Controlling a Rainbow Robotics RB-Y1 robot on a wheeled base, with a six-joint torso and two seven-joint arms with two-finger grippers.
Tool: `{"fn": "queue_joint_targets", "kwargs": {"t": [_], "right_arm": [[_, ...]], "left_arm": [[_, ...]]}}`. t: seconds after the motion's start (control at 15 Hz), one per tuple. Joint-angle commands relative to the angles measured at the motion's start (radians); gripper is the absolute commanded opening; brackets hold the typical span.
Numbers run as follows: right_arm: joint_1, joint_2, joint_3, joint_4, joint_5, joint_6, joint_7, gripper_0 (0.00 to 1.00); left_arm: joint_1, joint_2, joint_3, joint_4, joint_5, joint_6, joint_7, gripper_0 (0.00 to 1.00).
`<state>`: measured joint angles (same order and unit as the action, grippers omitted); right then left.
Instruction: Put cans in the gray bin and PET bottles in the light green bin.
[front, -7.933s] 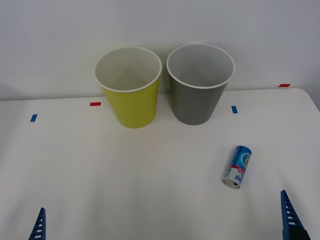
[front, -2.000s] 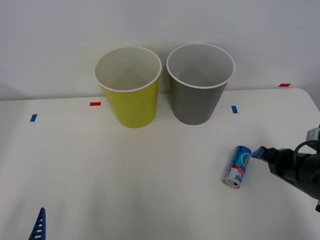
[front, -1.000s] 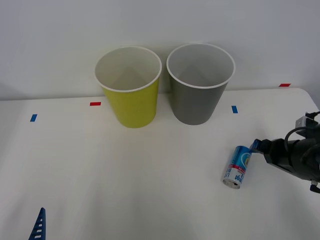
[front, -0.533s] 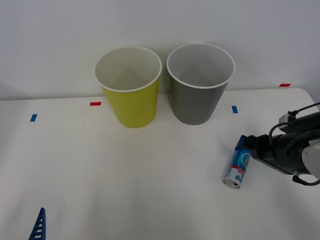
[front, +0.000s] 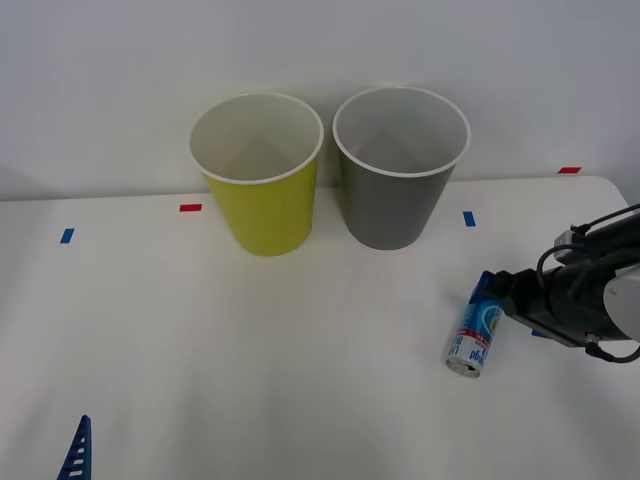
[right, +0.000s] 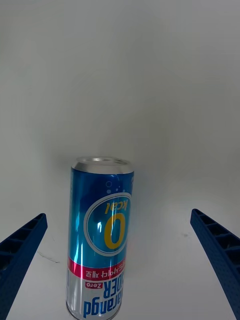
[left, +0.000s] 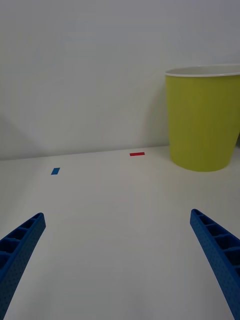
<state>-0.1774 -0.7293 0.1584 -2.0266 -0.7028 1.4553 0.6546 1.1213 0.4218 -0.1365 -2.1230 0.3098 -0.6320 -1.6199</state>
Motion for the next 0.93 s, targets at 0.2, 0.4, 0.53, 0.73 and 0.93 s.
{"fn": "queue_joint_targets", "kwargs": {"t": [0.2,0.4,0.53,0.73,0.93], "right_arm": [[-0.097,-0.022,0.061,0.117,-0.083,-0.021,-0.016,1.0],[-0.136,-0.033,0.115,0.18,-0.096,-0.049,-0.029,1.0],[-0.151,-0.038,0.136,0.195,-0.103,-0.047,-0.036,1.0],[-0.169,-0.041,0.17,0.213,-0.101,-0.049,-0.046,1.0],[-0.189,-0.041,0.199,0.233,-0.096,-0.053,-0.055,1.0]], "left_arm": [[0.0,0.0,0.0,0.0,0.0,0.0,0.0,1.0],[0.0,0.0,0.0,0.0,0.0,0.0,0.0,1.0],[0.0,0.0,0.0,0.0,0.0,0.0,0.0,1.0],[0.0,0.0,0.0,0.0,0.0,0.0,0.0,1.0],[0.0,0.0,0.0,0.0,0.0,0.0,0.0,1.0]]}}
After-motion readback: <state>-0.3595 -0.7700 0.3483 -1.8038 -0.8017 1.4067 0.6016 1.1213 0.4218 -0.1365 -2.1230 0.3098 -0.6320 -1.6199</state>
